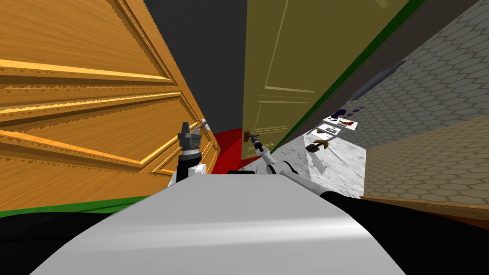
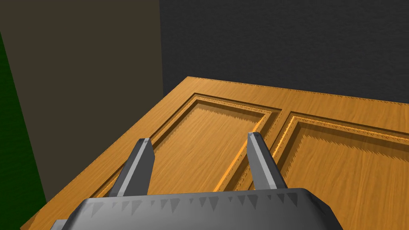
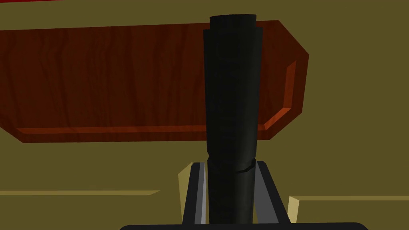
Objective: Push the door open
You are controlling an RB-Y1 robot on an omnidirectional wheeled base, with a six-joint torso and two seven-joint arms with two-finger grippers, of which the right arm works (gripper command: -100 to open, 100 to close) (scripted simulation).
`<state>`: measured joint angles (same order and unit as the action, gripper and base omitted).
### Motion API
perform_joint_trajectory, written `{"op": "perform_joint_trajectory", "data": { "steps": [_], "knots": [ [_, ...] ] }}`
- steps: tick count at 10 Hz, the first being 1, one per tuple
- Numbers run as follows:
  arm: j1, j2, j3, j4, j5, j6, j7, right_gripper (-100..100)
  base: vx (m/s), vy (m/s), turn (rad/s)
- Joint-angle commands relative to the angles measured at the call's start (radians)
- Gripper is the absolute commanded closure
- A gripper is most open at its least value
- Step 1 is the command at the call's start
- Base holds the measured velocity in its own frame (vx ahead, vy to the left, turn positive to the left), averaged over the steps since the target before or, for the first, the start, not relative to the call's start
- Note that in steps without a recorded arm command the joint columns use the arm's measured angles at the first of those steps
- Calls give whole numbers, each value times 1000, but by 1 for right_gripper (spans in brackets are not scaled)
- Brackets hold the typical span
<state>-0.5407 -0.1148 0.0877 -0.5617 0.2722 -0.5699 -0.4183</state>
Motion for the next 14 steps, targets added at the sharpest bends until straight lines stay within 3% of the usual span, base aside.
{"op": "perform_joint_trajectory", "data": {
  "steps": [1, 2, 4, 6, 7, 8, 11, 13, 14],
  "knots": [
    [17, -13, -3, -30, 0, 13, -4, 100, 5, -9, 14],
    [17, -13, -3, -30, 0, 13, -4, 100, -10, -6, 12],
    [17, -3, -38, -31, -17, 24, 37, 100, 122, 111, -127],
    [17, -3, -38, 0, -17, 24, 37, 100, 60, 57, -11],
    [17, -3, -38, -31, -17, 24, 37, 100, 2, -11, 16],
    [16, 5, -66, -32, -30, 32, 70, 100, 69, 65, -63],
    [16, 16, -103, -32, -49, 43, 114, 100, 141, 138, -102],
    [16, 16, -103, -32, -49, 43, 114, 100, 89, 71, -23],
    [16, 26, -131, -33, -62, 52, 147, 100, 96, 65, -96]
  ]
}}
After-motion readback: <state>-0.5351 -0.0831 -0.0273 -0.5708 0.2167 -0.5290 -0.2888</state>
